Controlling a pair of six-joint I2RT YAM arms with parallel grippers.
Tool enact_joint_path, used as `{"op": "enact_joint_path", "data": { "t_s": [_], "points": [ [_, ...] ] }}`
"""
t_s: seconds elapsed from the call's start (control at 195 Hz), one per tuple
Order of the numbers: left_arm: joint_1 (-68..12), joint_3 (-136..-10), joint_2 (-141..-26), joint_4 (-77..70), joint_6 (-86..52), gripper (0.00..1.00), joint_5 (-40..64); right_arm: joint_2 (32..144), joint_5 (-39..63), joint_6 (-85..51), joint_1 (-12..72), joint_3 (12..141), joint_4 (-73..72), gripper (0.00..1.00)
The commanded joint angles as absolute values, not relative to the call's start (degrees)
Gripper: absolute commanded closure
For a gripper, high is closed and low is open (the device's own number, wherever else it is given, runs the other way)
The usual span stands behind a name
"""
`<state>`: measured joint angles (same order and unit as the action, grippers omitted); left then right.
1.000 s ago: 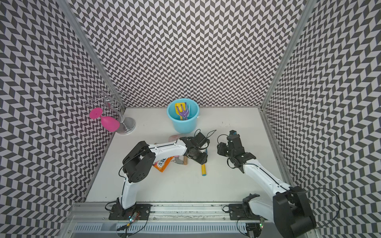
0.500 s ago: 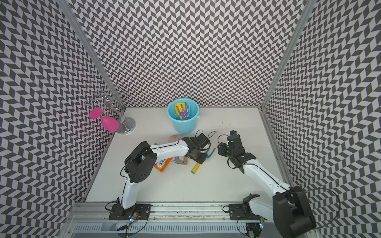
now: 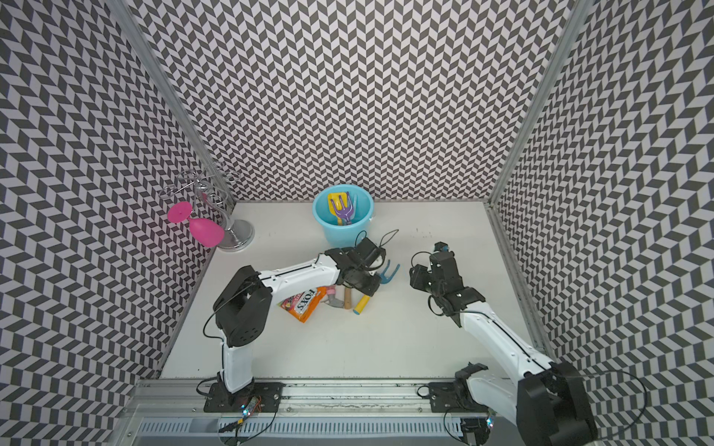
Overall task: Organize the gardening tools
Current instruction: Pick up the gardening tool from the center of the board.
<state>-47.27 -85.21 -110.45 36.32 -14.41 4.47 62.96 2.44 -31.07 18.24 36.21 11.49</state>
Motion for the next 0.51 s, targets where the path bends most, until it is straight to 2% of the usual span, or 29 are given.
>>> {"op": "enact_joint_path", "data": {
  "t_s": [0.0,0.261,0.507],
  "points": [
    [-44.18,-85.53,-104.47,32.77,-13.89,1.00,7.30,61.31,1.92,-30.78,17.93,37.74,9.77,0.53],
    [-39.04,-88.51,-98.16,30.36,-13.77,1.00,8.10,62.04,6.59,-30.65,18.03,38.04,8.72,0.53],
    [-30.77,-97.39,-99.48,28.54,-14.68,1.00,7.91,63.37,9.32,-30.93,19.19,38.07,7.95,0.54]
  ]
}}
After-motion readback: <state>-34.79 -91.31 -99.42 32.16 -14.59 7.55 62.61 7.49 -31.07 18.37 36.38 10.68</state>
